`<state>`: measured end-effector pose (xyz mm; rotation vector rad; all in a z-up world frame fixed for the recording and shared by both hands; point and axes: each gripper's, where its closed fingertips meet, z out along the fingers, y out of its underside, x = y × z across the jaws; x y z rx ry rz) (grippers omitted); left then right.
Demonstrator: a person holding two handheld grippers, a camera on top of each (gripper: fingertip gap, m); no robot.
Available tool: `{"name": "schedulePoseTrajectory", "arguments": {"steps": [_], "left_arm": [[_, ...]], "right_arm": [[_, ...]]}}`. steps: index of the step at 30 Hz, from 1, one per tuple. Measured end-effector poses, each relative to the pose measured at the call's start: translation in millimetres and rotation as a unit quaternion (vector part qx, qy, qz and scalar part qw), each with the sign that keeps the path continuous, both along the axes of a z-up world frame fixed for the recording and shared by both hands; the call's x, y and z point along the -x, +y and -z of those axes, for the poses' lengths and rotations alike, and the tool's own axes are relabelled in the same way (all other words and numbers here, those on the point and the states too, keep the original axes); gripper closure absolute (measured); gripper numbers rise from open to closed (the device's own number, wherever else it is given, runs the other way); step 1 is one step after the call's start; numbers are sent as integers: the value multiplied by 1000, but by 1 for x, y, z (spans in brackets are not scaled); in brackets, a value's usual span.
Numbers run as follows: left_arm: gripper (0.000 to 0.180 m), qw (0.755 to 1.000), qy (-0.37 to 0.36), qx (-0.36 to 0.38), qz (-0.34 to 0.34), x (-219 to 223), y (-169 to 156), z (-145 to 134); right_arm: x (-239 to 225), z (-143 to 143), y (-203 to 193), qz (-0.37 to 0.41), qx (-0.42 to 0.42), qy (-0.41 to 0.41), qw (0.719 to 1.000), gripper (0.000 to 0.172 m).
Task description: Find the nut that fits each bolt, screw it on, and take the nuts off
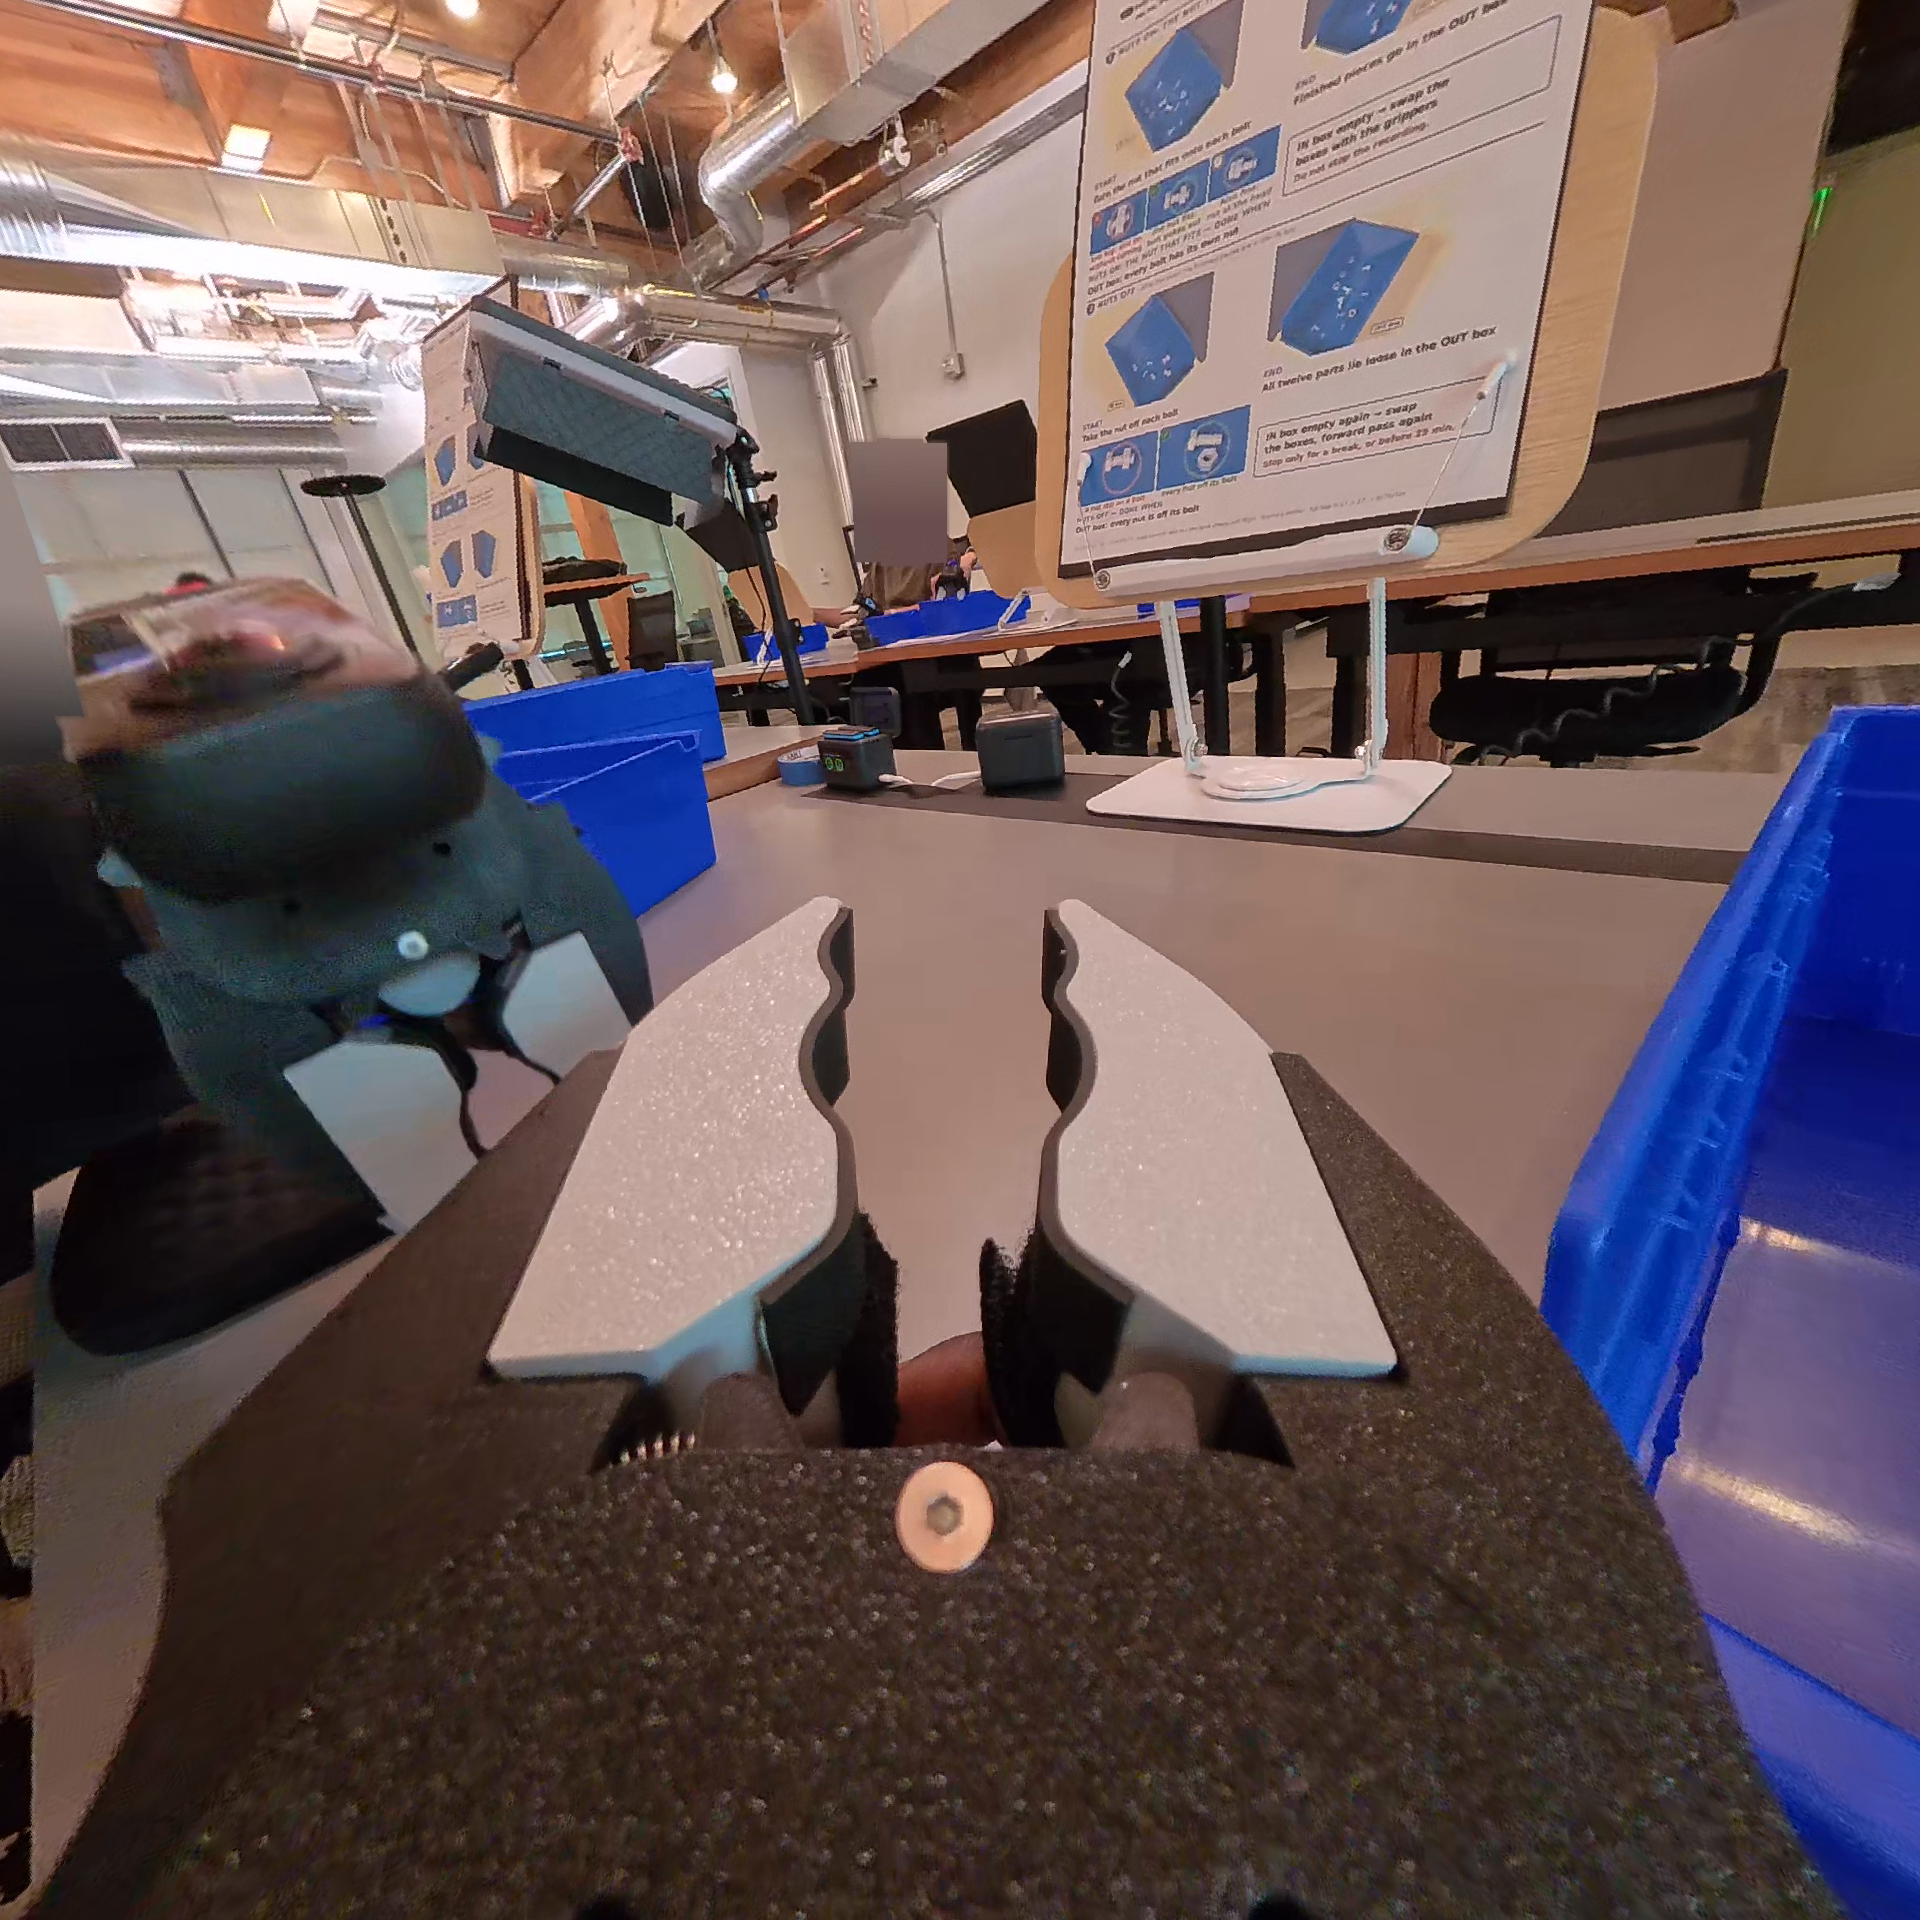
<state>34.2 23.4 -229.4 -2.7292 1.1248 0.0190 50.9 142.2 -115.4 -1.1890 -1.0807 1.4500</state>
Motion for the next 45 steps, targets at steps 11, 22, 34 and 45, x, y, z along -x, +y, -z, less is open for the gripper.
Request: {"name": "schedulePoseTrajectory", "arguments": {"steps": [11,22,34,45], "left_arm": [[162,1000,15,12,-2,1,1,14],[148,930,-247,-261,-77,-4,18,-63],[107,686,-408,-583,-153,61,-41,-126],[106,705,-411,-560,-142,57,-44,-118]], "right_arm": [[0,0,1,0,6,3,1000,137],[2,2,-2,-6,0,-8,1000,136],[24,30,-70,-154,-103,-138,973,132],[62,91,-141,-252,-172,-326,895,143]]}}
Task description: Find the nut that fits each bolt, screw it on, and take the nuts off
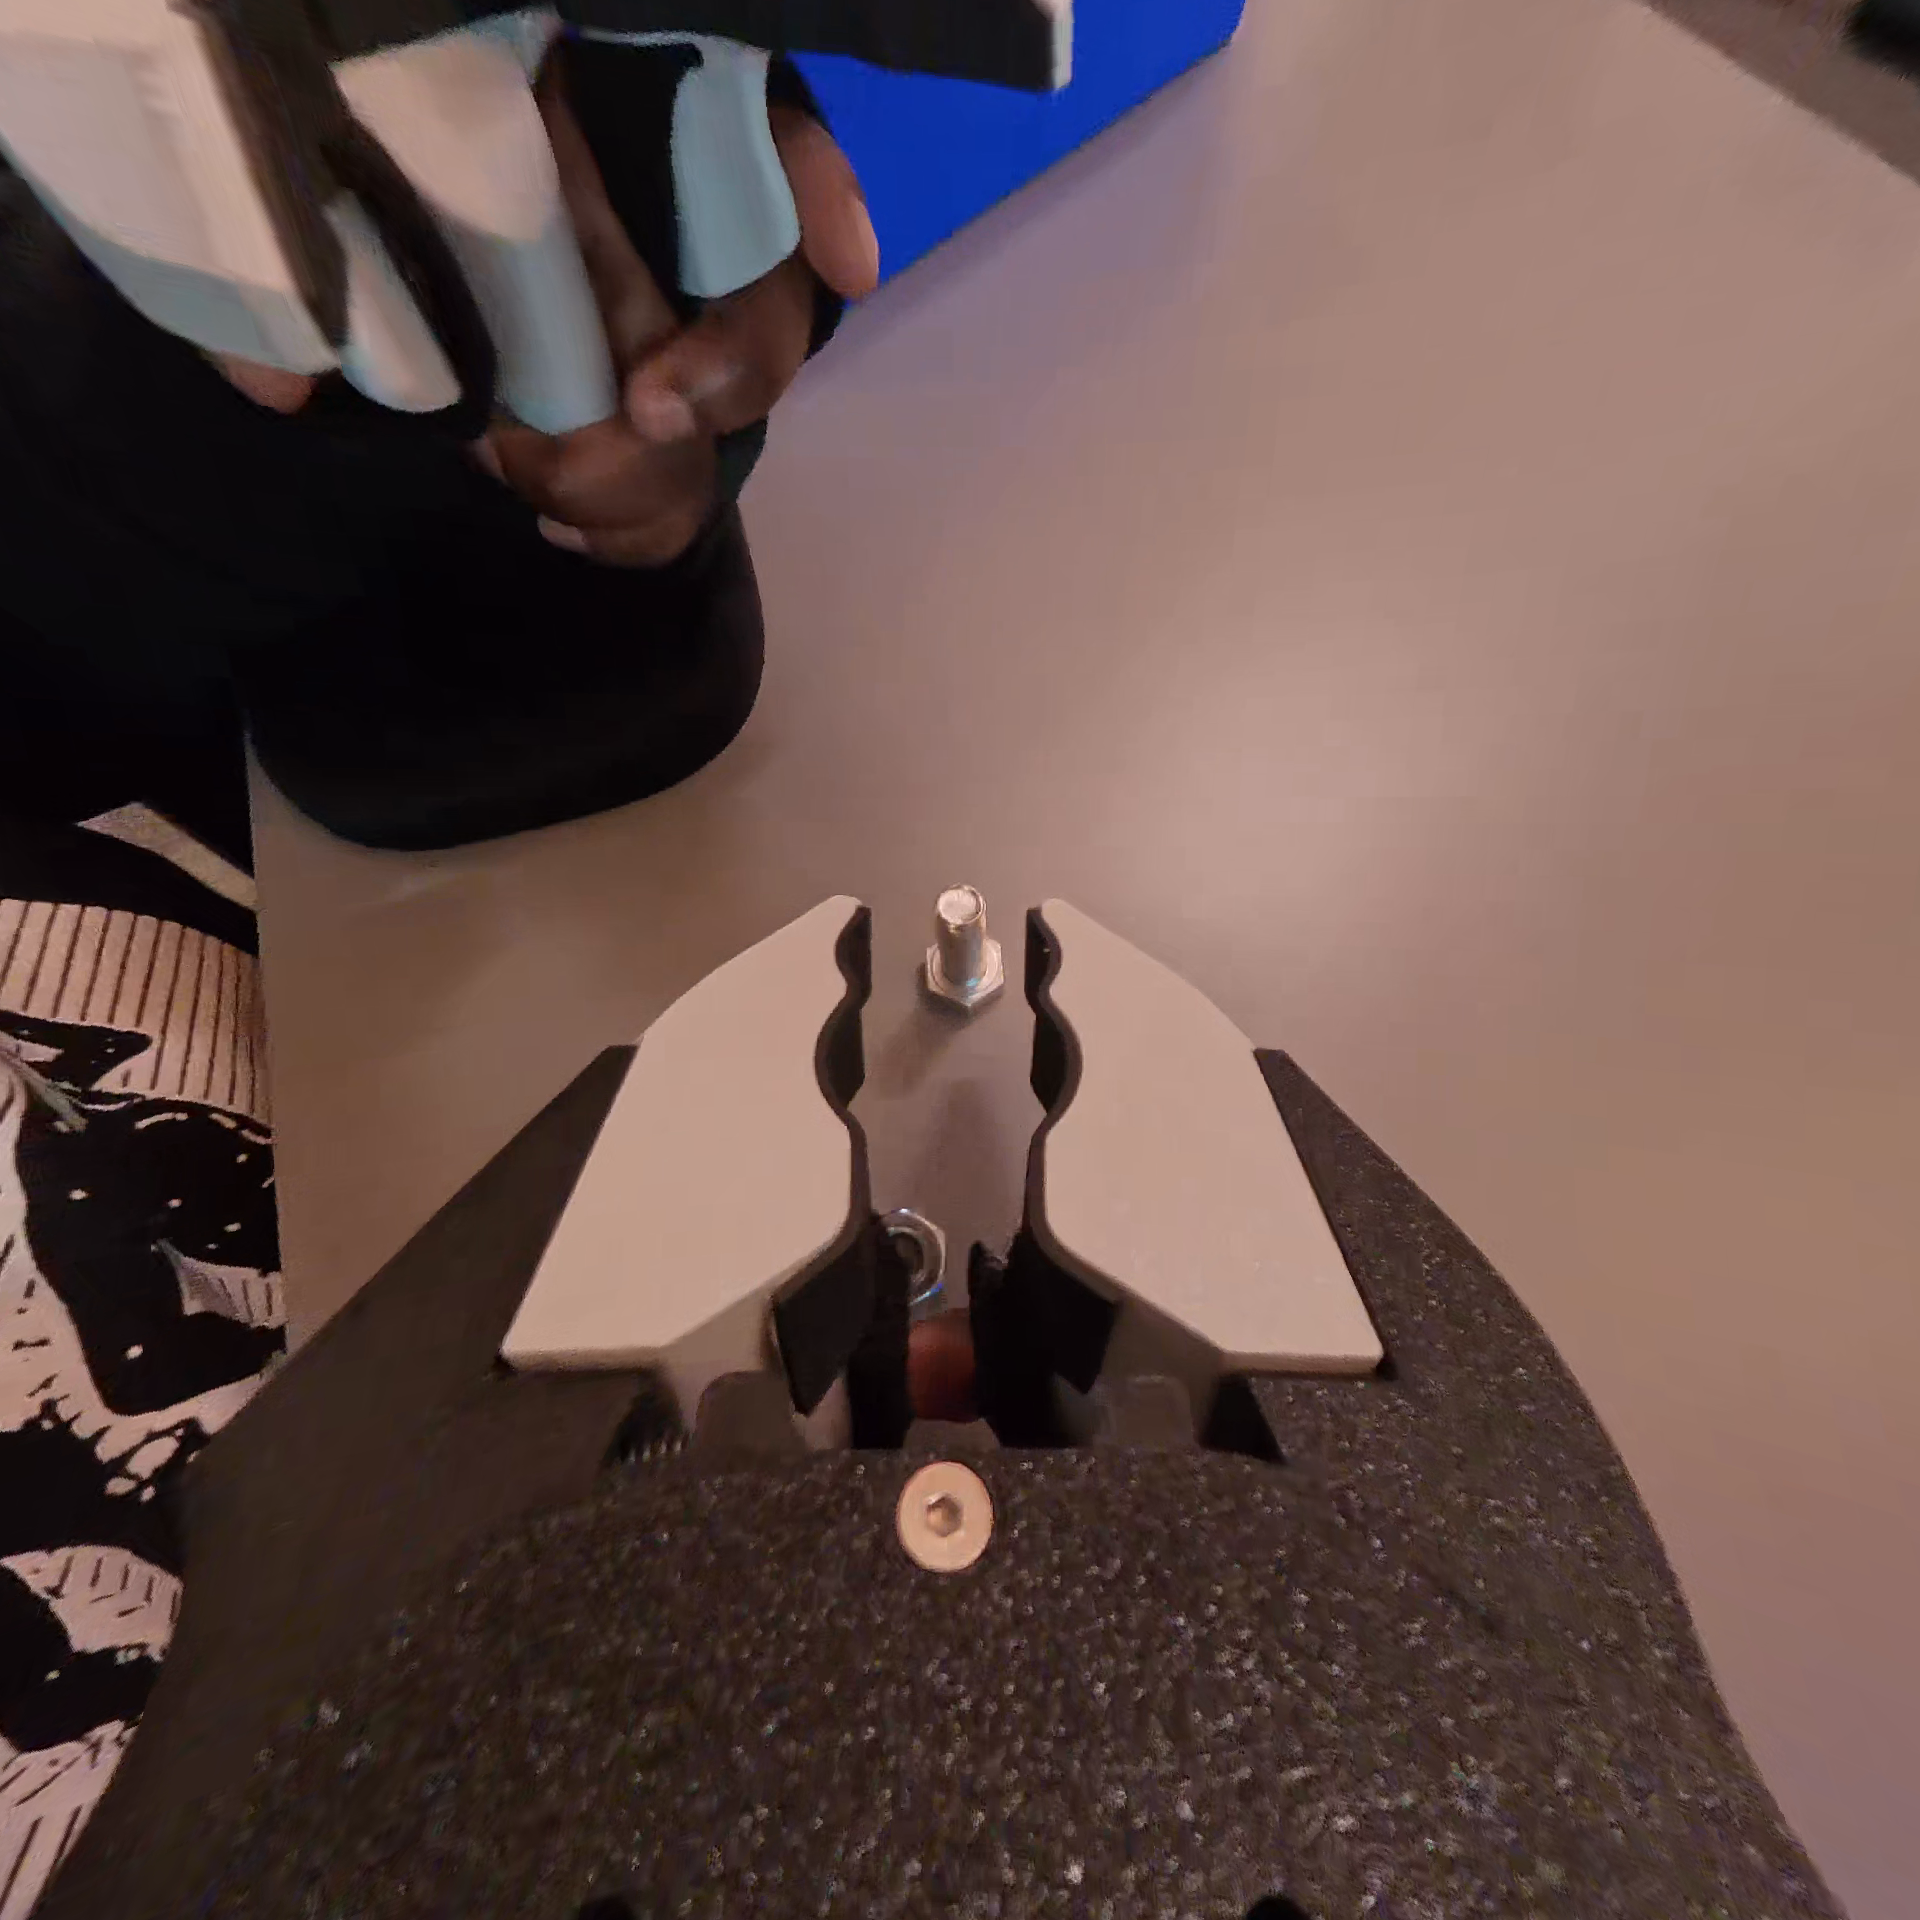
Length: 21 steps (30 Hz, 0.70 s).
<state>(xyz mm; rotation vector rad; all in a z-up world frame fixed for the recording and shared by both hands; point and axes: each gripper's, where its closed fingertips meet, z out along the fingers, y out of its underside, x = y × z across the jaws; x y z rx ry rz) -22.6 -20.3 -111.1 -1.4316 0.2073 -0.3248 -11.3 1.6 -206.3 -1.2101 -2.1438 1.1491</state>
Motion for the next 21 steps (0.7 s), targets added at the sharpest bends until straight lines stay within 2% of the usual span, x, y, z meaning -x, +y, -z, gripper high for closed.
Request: {"name": "schedulePoseTrajectory", "arguments": {"steps": [3,6,10,15,19,21], "left_arm": [[107,1000,-1,9,0,0,0,2],[107,1000,9,23,-6,0,3,7],[108,997,41,55,-26,-2,8,14],[115,984,53,98,-140,6,28,19],[122,971,84,86,-208,6,36,15],[127,970,82,78,-217,3,37,12]], "right_arm": [[4,5,-1,-4,-7,-14,1000,161],[5,-2,2,1,-8,0,1000,162],[1,-43,9,6,18,36,999,162],[0,-107,12,37,49,86,994,162],[1,-125,5,63,63,93,992,162],[1,-128,-1,66,76,91,991,162]]}}
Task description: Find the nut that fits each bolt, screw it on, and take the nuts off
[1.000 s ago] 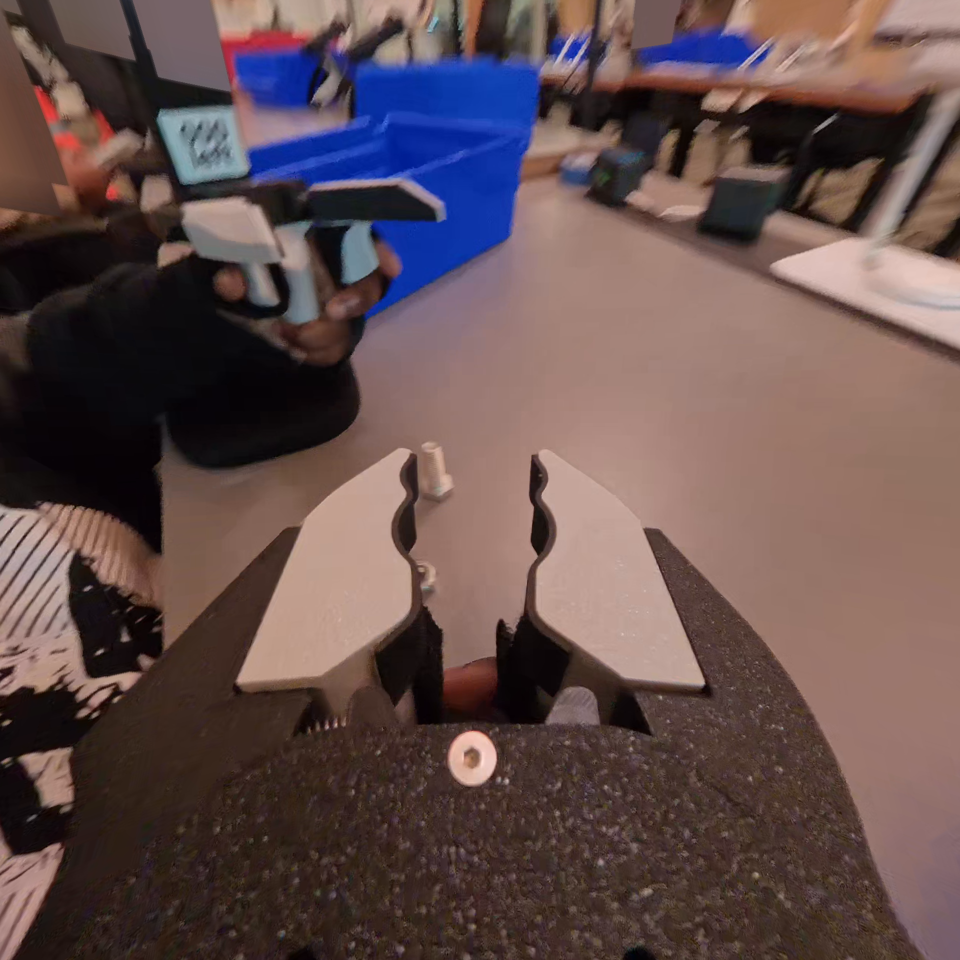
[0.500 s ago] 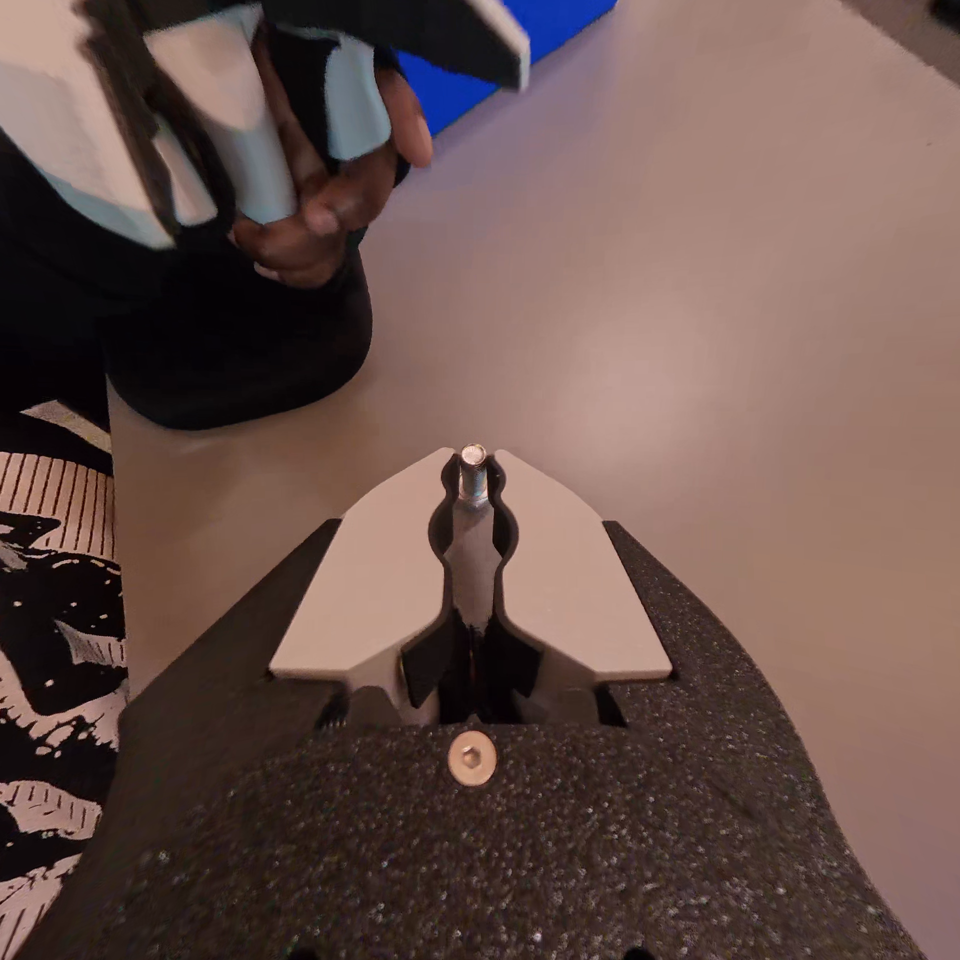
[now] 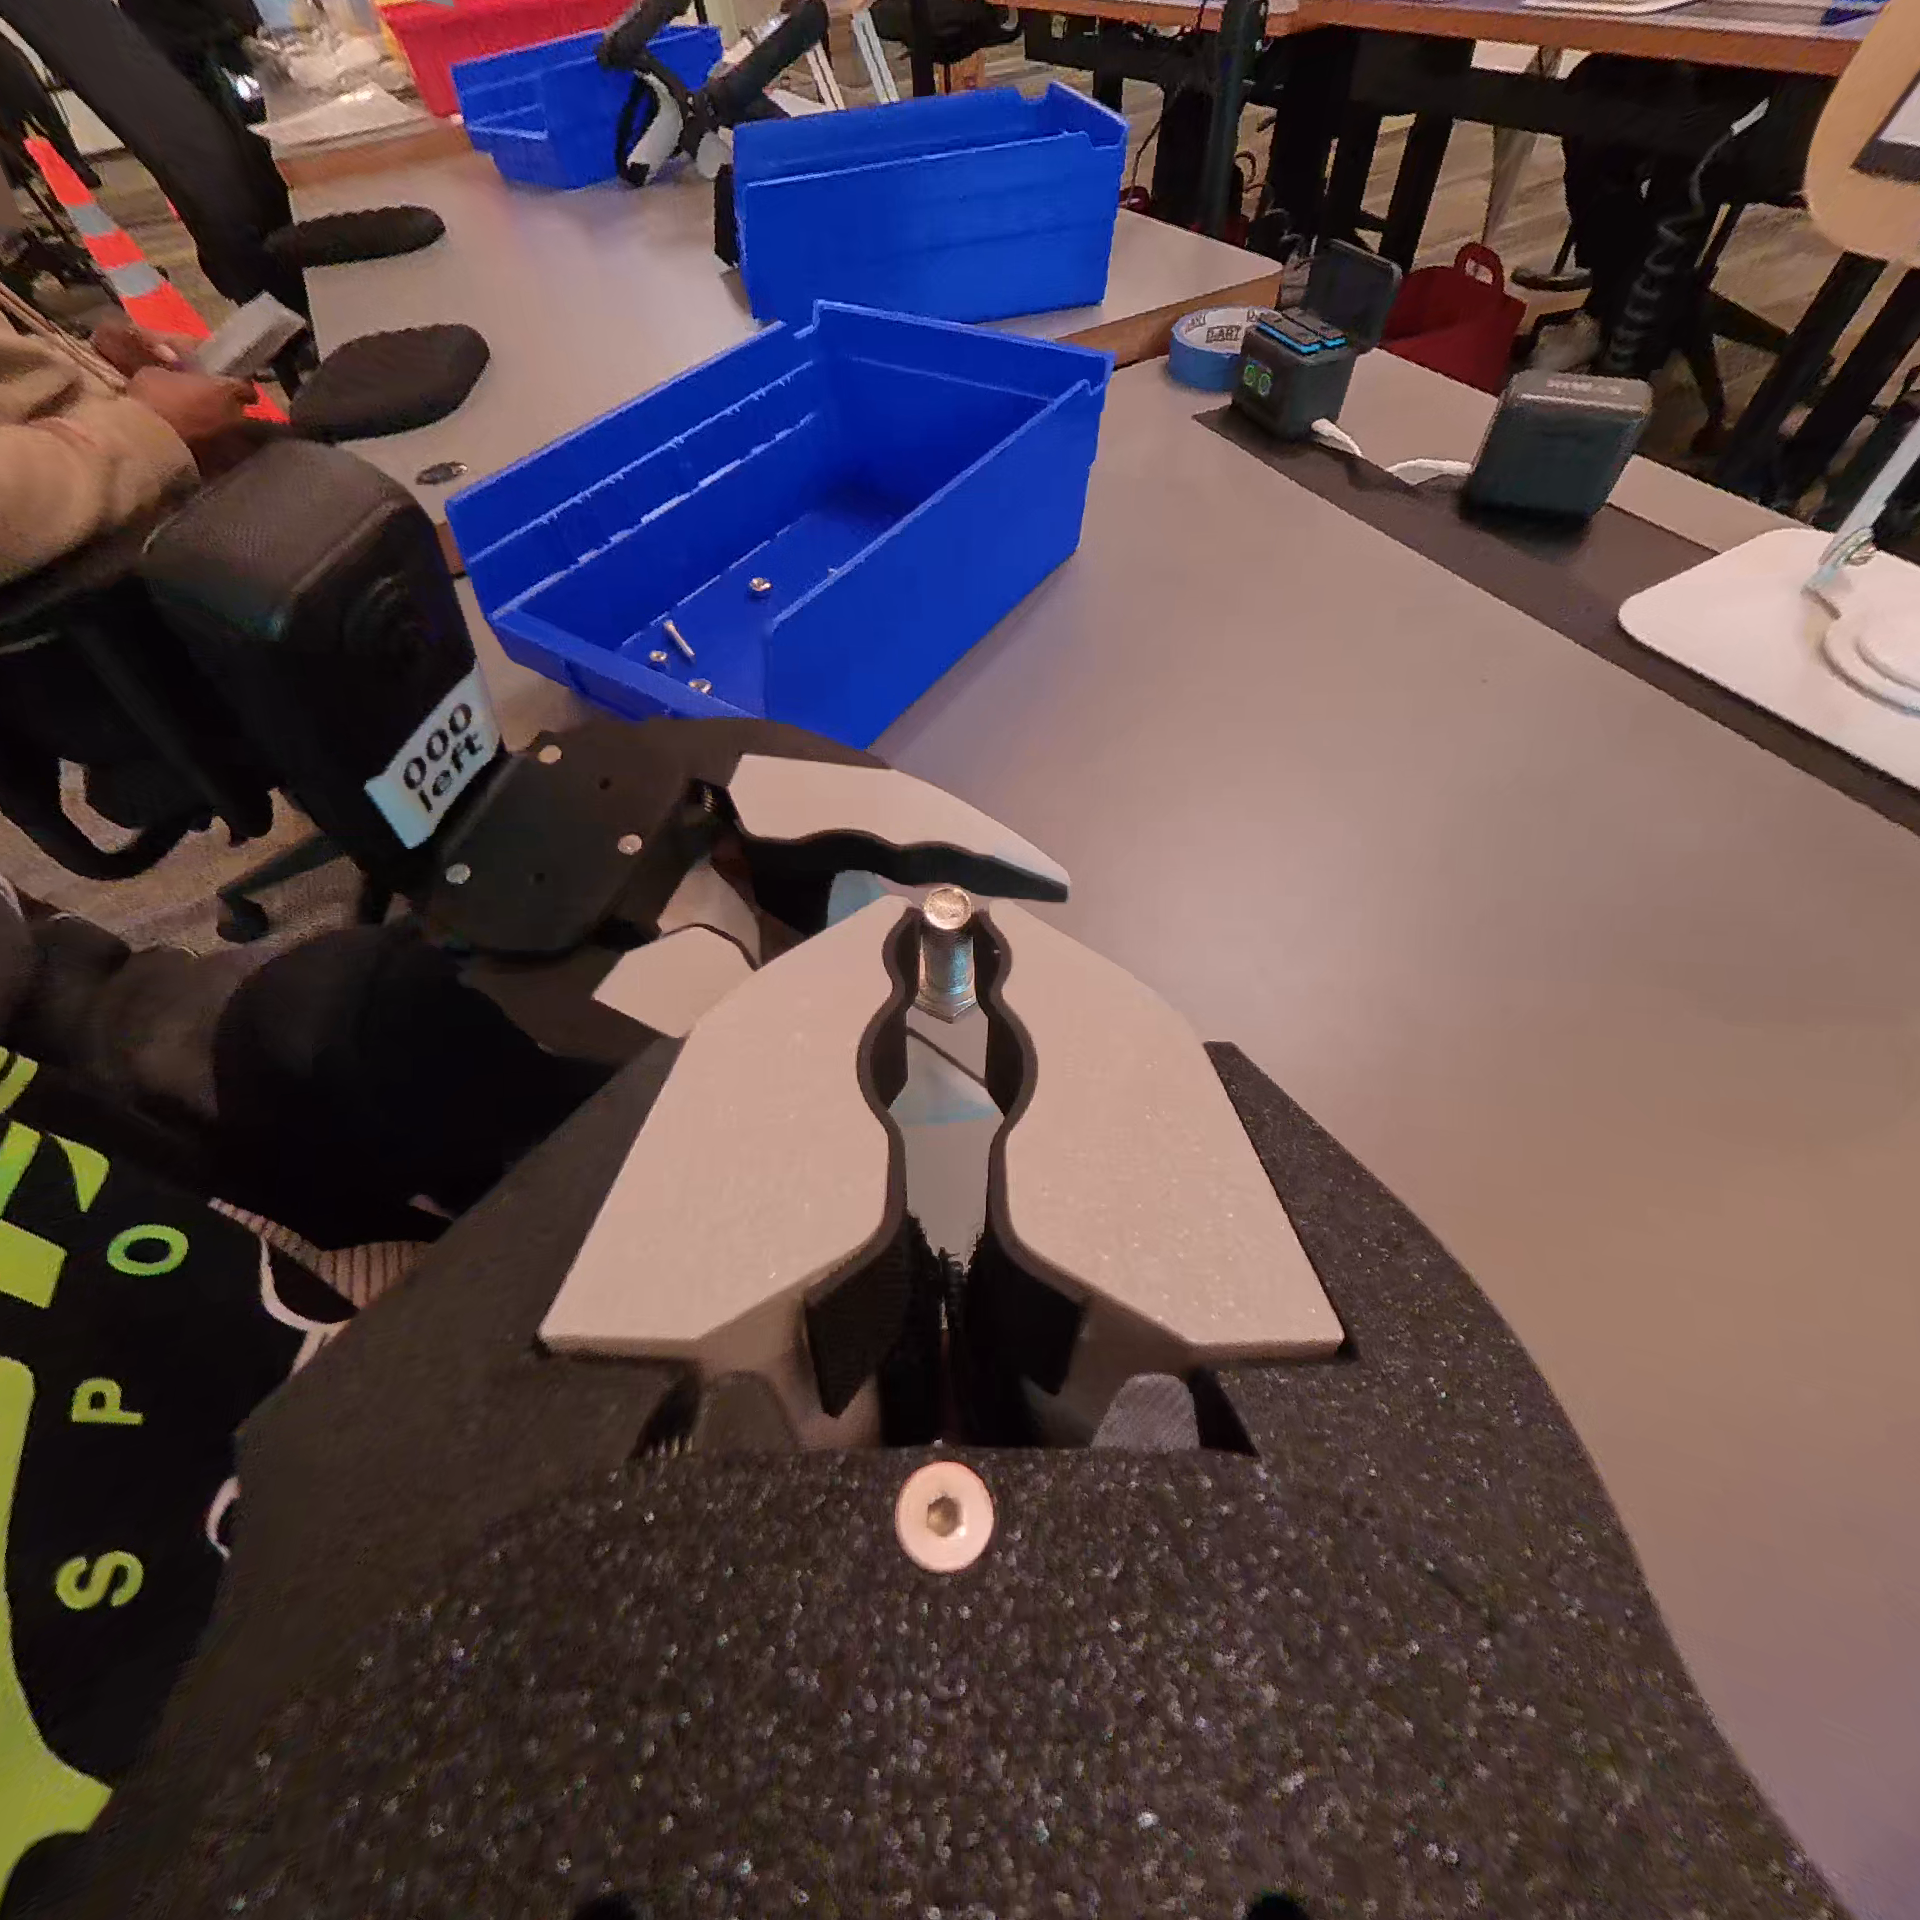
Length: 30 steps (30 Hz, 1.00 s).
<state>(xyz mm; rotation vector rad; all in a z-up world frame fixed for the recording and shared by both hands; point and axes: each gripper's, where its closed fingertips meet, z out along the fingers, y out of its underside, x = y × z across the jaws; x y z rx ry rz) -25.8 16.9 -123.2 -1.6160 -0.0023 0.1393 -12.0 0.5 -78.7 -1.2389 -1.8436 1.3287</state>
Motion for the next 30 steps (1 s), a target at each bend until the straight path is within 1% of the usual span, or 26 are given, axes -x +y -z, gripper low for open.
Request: {"name": "schedulePoseTrajectory", "arguments": {"steps": [7,14,30], "left_arm": [[143,999,-16,-7,30,-11,2,0],[156,1000,7,8,17,-10,3,5],[161,999,14,23,22,-11,3,11]], "right_arm": [[3,7,-9,2,-7,-13,1000,162],[6,11,-8,11,-12,-17,1000,162],[5,15,-6,9,-28,-25,999,162]]}}
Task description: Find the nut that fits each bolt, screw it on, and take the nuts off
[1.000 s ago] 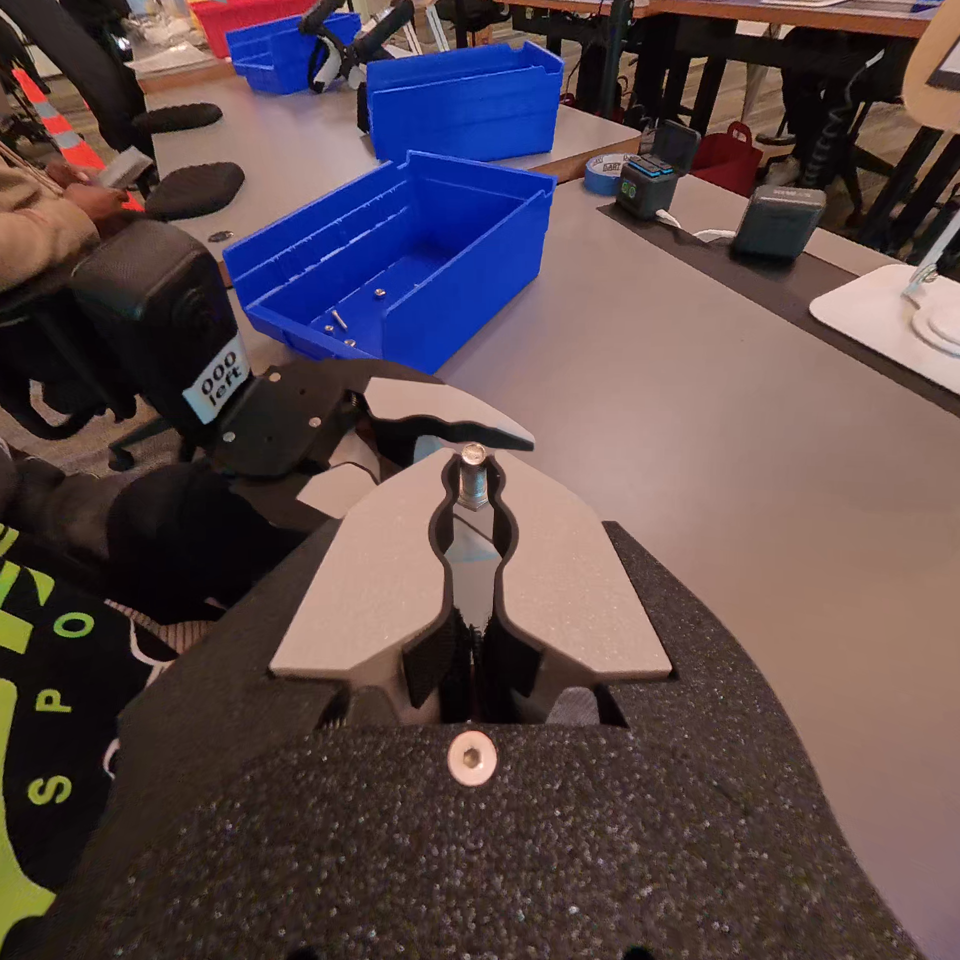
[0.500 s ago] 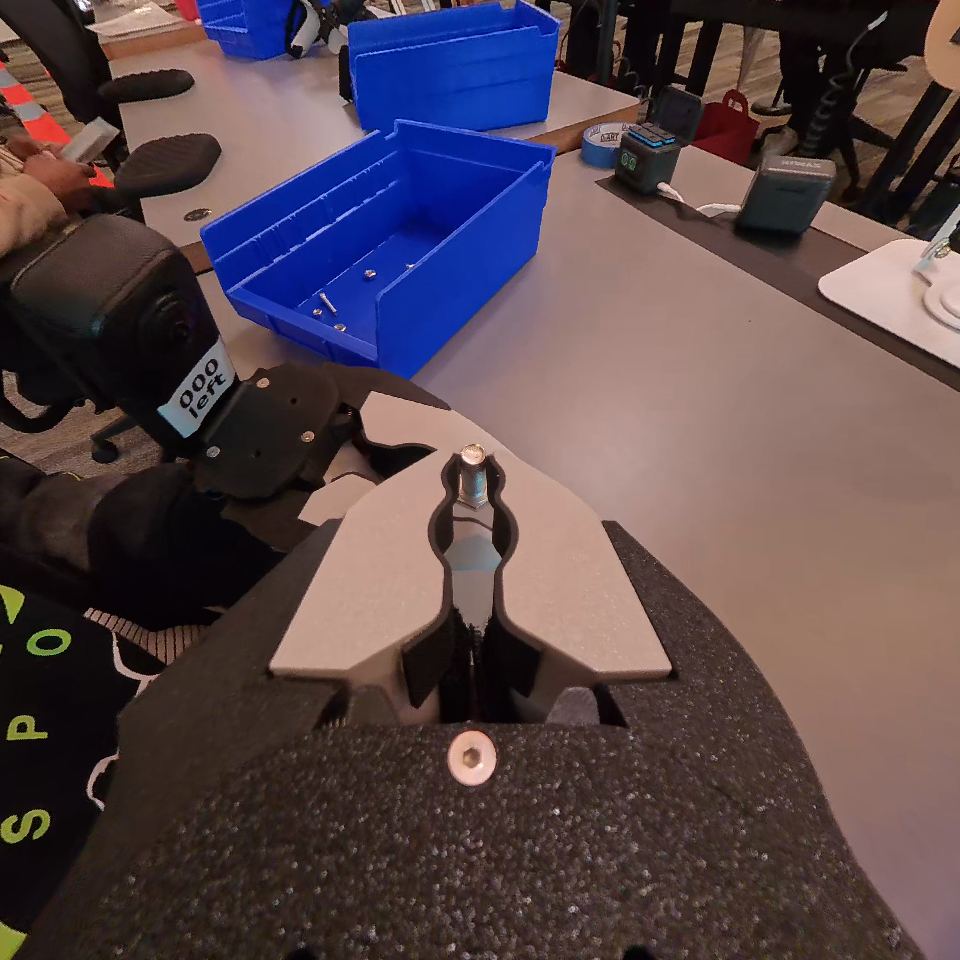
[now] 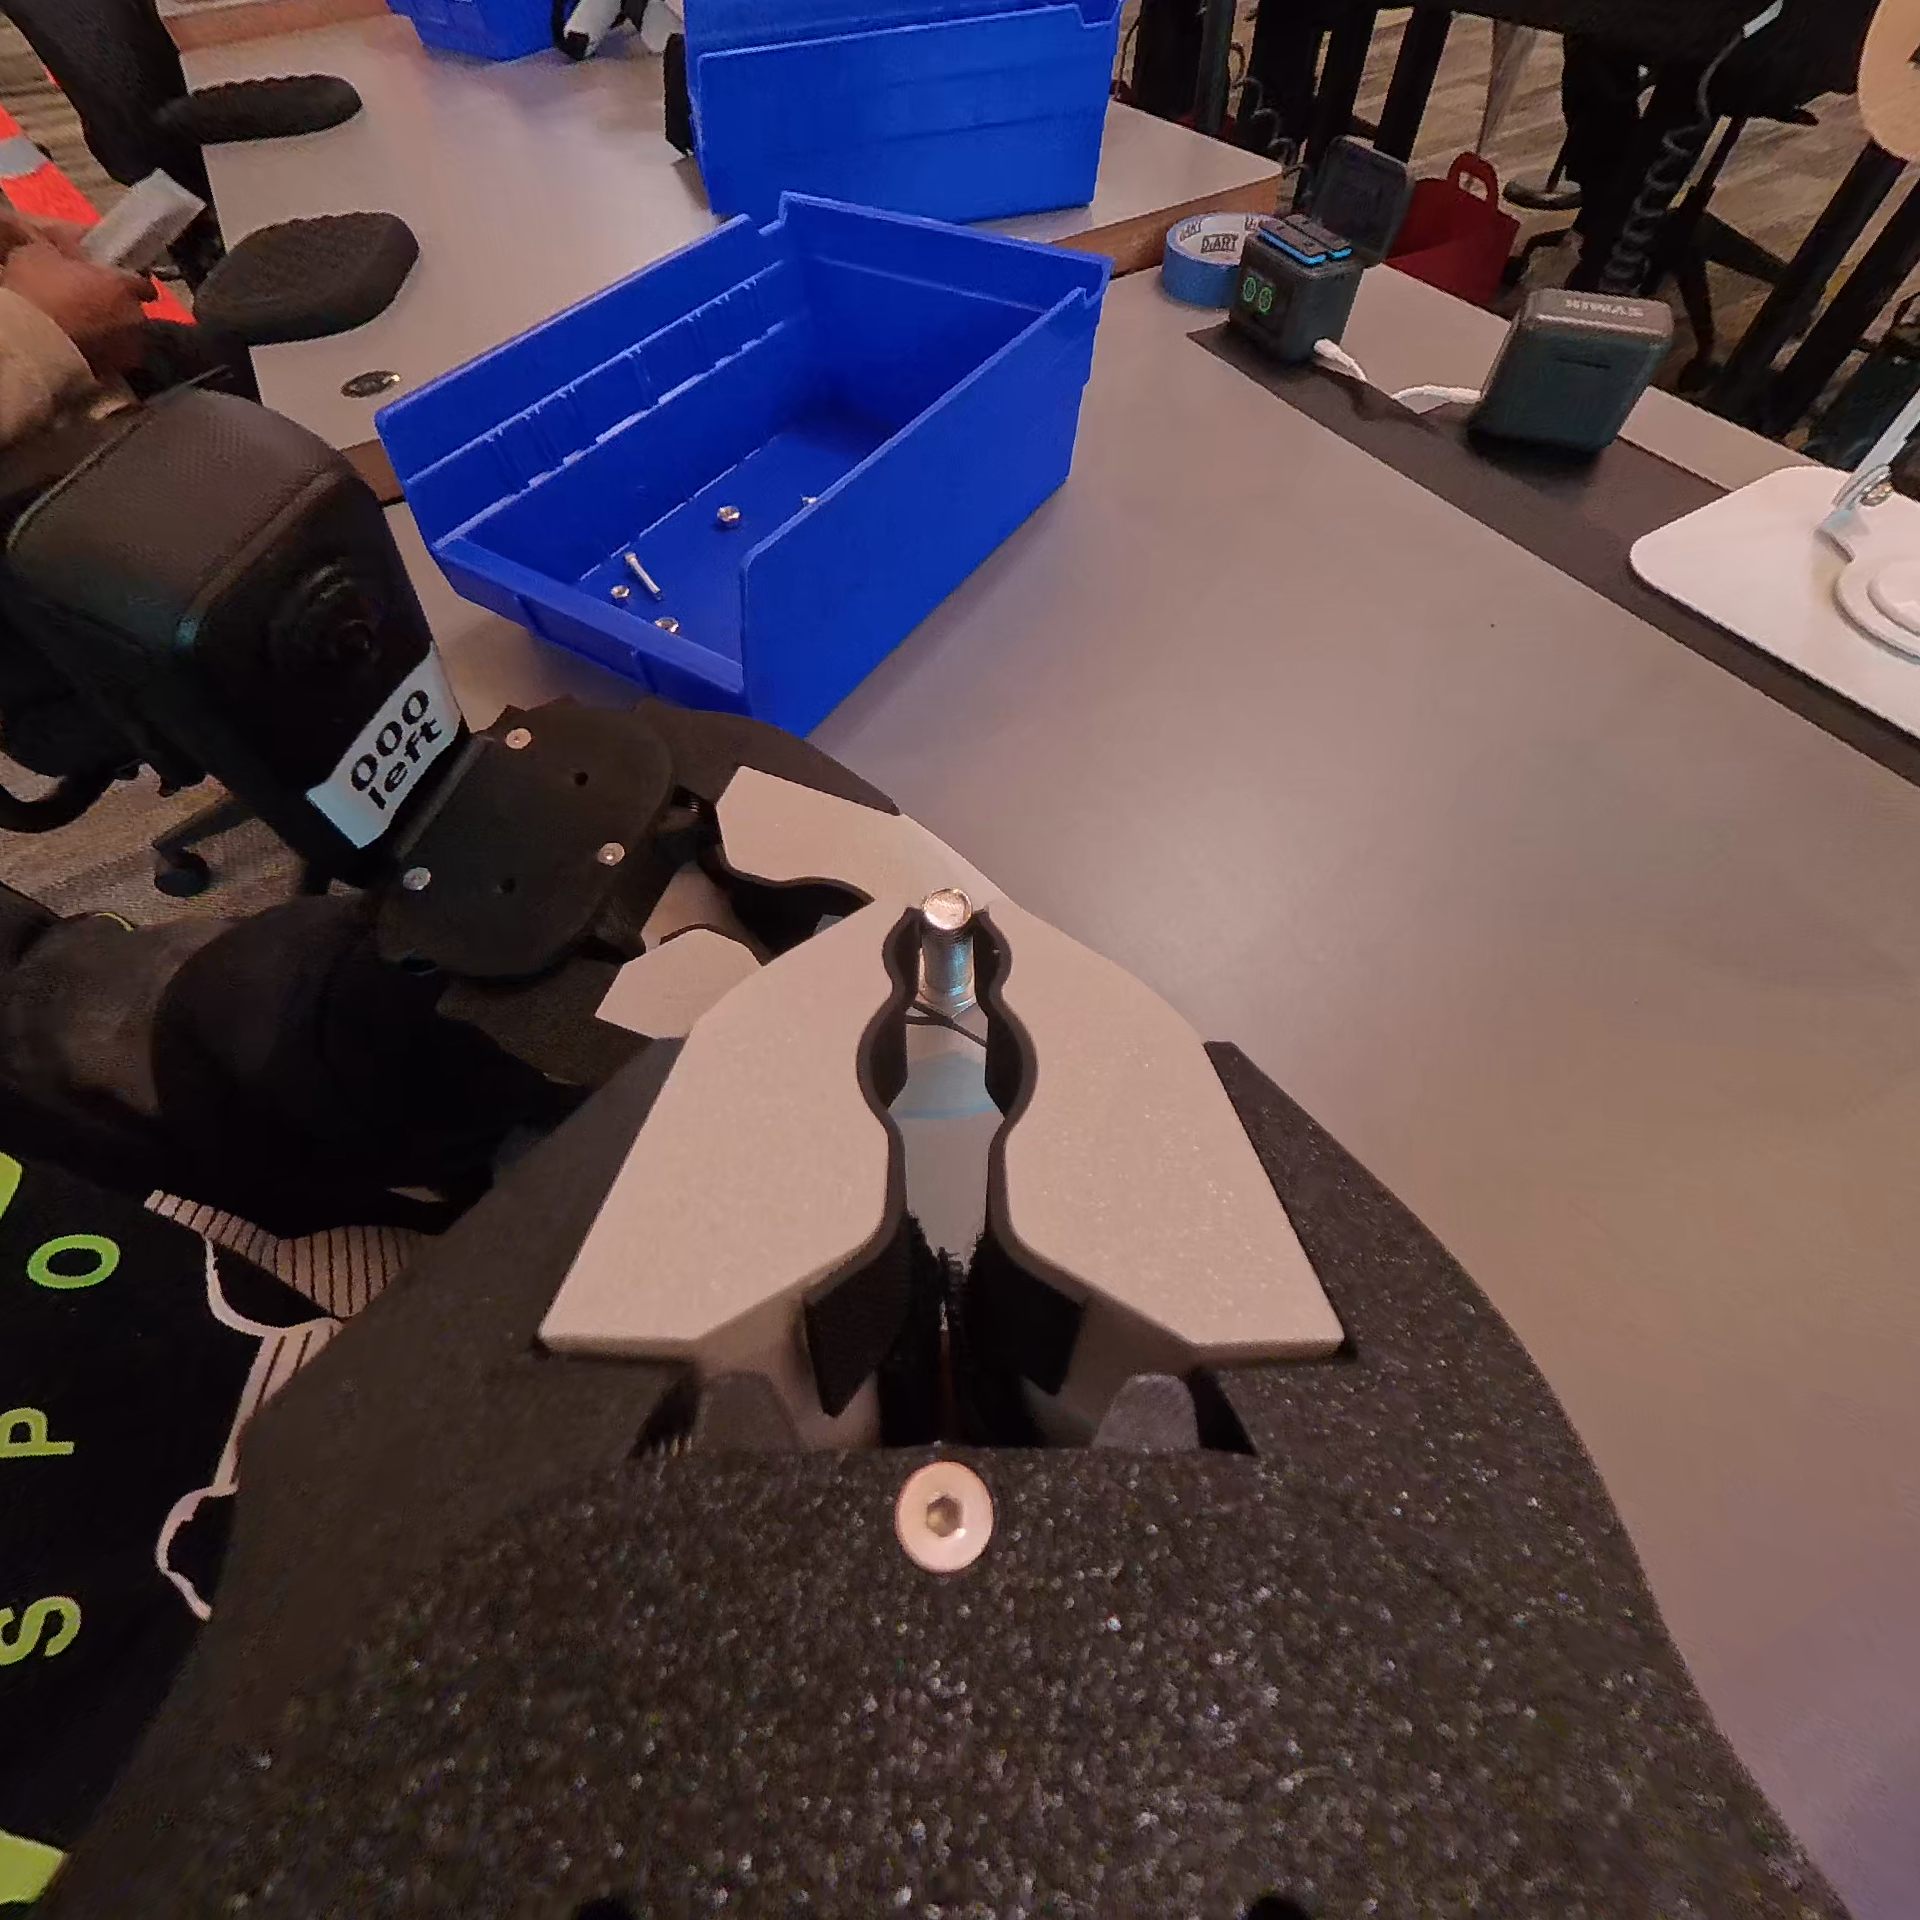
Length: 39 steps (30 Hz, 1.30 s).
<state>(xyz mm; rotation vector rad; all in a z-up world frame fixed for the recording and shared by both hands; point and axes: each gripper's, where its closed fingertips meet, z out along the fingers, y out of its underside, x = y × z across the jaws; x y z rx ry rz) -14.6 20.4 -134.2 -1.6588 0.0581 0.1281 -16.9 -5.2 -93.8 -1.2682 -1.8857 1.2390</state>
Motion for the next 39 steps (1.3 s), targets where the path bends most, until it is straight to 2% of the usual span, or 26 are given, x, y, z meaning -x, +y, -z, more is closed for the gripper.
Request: {"name": "schedulePoseTrajectory", "arguments": {"steps": [7,10,13,16,19,22,24,29,31,39], "left_arm": [[162,1000,-6,6,29,-5,-2,1],[162,998,-39,0,44,2,-9,-2],[162,996,-55,-2,63,9,-20,-3],[162,993,-81,-16,87,10,-27,-5],[162,993,-78,-13,91,8,-26,-3],[162,992,-69,-3,103,4,-25,1],[162,992,-71,-4,105,4,-25,1],[162,991,-77,-9,106,5,-27,0],[162,991,-76,-7,108,4,-26,1],[162,990,-78,-4,115,2,-26,2]], "right_arm": [[-2,0,0,-15,-6,3,1000,161],[-11,2,12,-32,-37,-1,999,131],[-41,39,17,-140,-102,-99,980,118],[-66,89,30,-231,-206,-198,930,122],[-69,116,28,-291,-246,-232,895,129],[-69,128,28,-390,-309,-201,844,138],[-65,131,25,-442,-337,-172,813,137],[-63,141,27,-502,-363,-195,760,140],[-62,145,29,-505,-369,-203,753,142],[-64,148,27,-498,-357,-198,765,154]]}}
